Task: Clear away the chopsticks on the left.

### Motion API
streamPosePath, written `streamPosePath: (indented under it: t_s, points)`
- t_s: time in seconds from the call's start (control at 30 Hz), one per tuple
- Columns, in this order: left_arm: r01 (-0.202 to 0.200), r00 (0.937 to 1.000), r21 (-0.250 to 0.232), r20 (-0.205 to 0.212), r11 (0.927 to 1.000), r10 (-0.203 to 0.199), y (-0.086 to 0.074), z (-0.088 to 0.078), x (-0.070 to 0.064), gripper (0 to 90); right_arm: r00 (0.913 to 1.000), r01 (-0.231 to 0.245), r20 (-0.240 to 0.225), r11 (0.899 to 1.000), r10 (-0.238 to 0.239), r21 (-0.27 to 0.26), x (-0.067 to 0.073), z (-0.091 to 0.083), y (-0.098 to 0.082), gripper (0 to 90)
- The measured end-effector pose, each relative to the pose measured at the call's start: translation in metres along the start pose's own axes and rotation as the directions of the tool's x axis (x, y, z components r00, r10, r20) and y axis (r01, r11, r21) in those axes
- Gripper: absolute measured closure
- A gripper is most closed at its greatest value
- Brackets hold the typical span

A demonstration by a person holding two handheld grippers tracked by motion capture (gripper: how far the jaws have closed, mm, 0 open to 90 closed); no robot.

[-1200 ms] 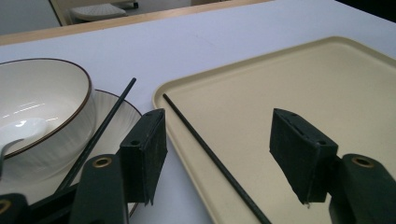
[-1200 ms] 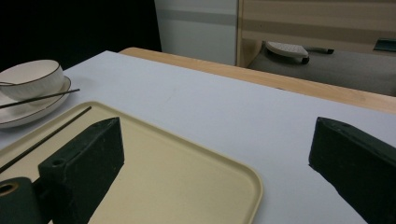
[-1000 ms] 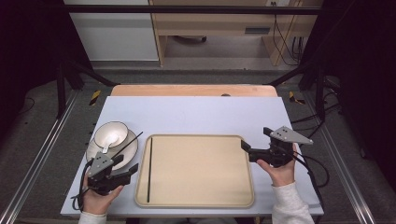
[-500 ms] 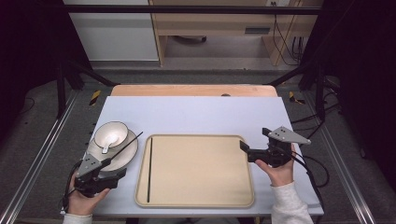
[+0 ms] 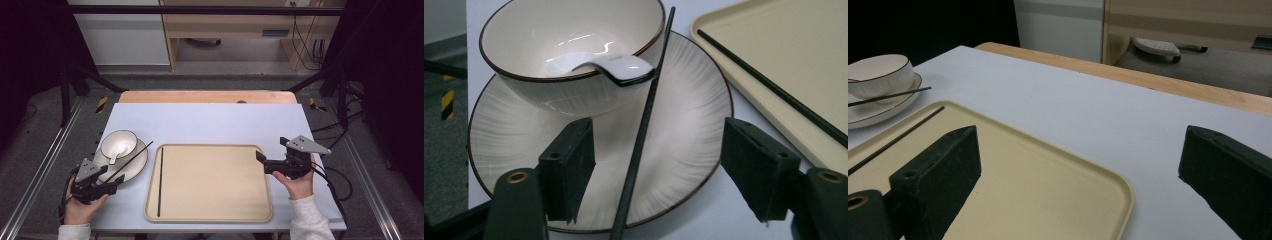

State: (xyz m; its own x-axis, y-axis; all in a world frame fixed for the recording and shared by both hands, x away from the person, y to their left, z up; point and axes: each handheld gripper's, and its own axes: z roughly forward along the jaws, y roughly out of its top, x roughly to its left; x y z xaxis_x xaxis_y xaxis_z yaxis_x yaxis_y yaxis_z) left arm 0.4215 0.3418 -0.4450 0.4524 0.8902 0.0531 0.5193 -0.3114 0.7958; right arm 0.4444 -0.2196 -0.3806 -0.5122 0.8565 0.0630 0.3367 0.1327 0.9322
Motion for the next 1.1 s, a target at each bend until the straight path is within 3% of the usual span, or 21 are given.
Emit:
streamPosePath:
  t_s: [0.17, 0.57, 0.8, 1.1]
  points:
    - [-0.015, 0.9998, 0.054, -0.015, 0.9984, 0.016, -0.001, 0.011, 0.005, 38.1, 1.0, 0.003, -0.002, 1.0, -0.003, 0.007, 0.0, 0.0, 0.0, 3.5]
    - [-0.043, 0.9991, 0.106, 0.001, 0.9934, 0.043, 0.004, 0.028, 0.007, 63.0, 1.0, 0.003, 0.0, 1.0, -0.003, 0.0, 0.0, 0.0, 0.001, 3.6]
    - [-0.041, 0.9991, 0.112, 0.007, 0.9929, 0.041, 0.005, 0.029, 0.005, 74.9, 1.0, 0.007, -0.001, 1.0, -0.007, 0.006, 0.0, 0.001, 0.0, 3.5]
    - [-0.049, 0.9987, 0.114, 0.021, 0.9923, 0.047, 0.005, 0.03, 0.002, 82.8, 1.0, 0.007, -0.001, 1.0, -0.007, 0.014, 0.0, 0.001, 0.0, 3.5]
